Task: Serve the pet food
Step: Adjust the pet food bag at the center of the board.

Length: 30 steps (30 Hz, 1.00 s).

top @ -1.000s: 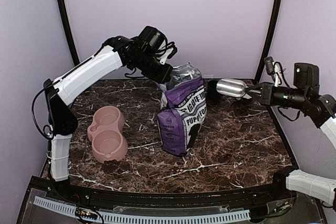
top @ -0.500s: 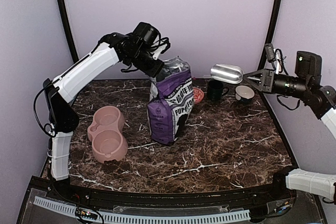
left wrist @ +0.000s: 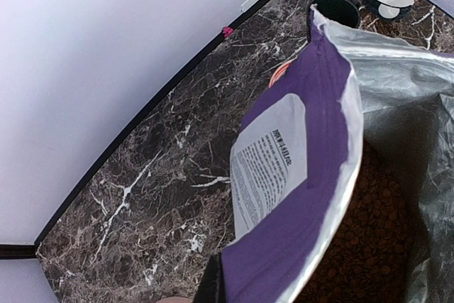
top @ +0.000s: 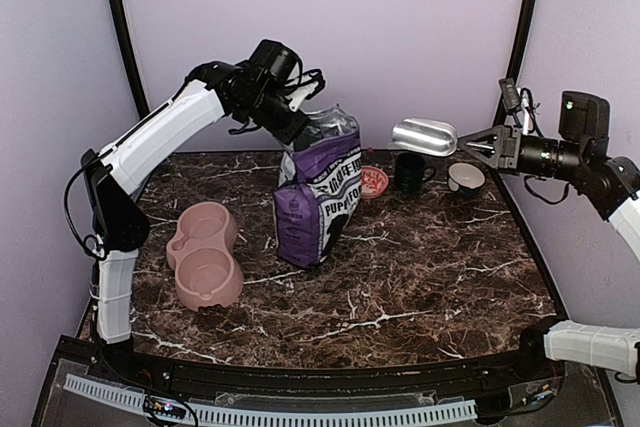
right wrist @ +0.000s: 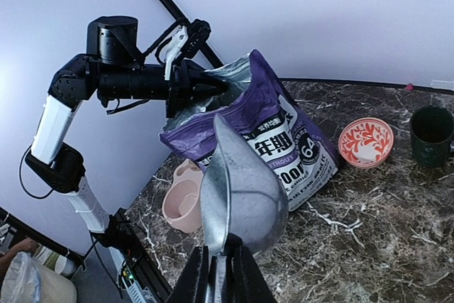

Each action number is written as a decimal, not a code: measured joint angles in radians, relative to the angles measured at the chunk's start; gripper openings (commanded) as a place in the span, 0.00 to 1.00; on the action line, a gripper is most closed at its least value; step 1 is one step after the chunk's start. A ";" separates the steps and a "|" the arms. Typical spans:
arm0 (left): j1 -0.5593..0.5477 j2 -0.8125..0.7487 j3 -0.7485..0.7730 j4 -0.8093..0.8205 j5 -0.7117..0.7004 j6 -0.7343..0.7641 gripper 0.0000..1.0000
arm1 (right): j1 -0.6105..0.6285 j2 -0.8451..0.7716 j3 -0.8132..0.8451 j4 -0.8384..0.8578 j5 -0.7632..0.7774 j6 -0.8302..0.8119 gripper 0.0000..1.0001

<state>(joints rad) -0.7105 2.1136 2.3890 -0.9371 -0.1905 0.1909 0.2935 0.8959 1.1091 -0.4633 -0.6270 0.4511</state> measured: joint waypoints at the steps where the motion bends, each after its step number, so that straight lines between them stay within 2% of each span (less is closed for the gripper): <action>1: -0.004 0.000 0.000 0.003 0.007 -0.003 0.00 | 0.000 0.002 0.006 -0.002 -0.014 0.008 0.00; 10: -0.154 0.000 -0.010 0.090 0.008 -0.056 0.00 | 0.000 0.020 0.066 -0.010 -0.084 0.061 0.00; 16: -0.180 0.000 -0.010 0.111 0.016 -0.086 0.00 | 0.000 0.017 0.071 -0.025 -0.069 0.059 0.00; 22: -0.107 -0.001 -0.017 0.072 0.044 -0.202 0.00 | 0.000 0.003 0.071 -0.050 -0.029 0.059 0.00; 27: 0.009 -0.043 -0.116 0.064 0.040 -0.308 0.00 | 0.000 0.001 0.064 -0.048 -0.019 0.060 0.00; 30: 0.029 -0.073 -0.152 0.060 0.027 -0.354 0.00 | 0.000 0.004 0.058 -0.046 -0.012 0.060 0.00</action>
<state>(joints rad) -0.6815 2.0407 2.2368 -0.8776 -0.1638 -0.1635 0.2935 0.8997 1.1671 -0.5095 -0.6388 0.5110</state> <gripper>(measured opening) 0.025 0.110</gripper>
